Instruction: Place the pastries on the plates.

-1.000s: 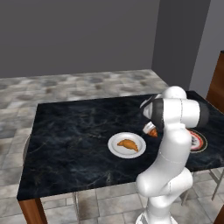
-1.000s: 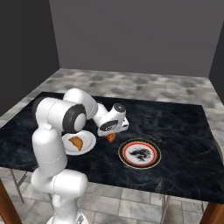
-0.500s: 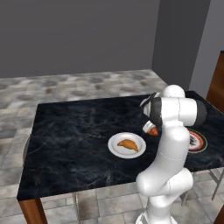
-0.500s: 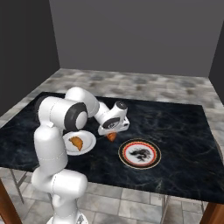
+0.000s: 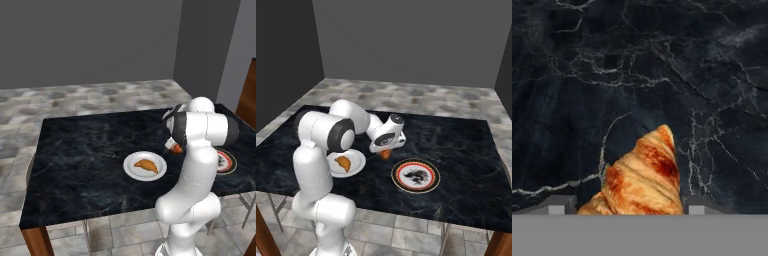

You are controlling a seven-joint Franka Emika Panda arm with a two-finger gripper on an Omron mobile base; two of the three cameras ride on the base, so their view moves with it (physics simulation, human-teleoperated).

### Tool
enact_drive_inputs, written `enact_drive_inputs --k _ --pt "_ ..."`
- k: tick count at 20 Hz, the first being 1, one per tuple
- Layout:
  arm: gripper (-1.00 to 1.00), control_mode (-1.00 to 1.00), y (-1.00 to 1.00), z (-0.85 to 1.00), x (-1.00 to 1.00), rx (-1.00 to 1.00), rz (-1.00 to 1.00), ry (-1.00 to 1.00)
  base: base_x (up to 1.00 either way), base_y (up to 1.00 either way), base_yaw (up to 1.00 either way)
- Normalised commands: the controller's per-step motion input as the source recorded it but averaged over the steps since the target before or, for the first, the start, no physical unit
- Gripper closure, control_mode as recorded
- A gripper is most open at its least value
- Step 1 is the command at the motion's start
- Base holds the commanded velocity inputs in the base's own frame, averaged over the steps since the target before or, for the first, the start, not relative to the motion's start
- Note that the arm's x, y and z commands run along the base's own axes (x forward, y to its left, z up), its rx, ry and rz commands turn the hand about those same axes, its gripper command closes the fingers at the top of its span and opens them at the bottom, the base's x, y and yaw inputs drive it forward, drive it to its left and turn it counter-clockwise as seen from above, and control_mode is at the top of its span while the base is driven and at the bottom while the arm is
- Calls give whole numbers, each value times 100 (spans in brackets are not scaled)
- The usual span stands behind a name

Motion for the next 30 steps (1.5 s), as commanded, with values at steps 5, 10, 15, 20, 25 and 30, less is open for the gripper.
enact_drive_inputs --k 5,10,15,20,25,30 --pt "100 -100 -28 43 -23 0 0 -6 0 0 0" --pt "100 -100 -13 44 -39 0 0 -5 0 0 0" --pt "100 -100 -1 47 -23 0 0 0 0 0 0" --pt "100 -100 -8 31 -32 0 0 0 0 0 0" --pt "100 -100 -16 7 -41 0 0 0 0 0 0" --pt "100 -100 -24 0 -46 0 0 0 0 0 0"
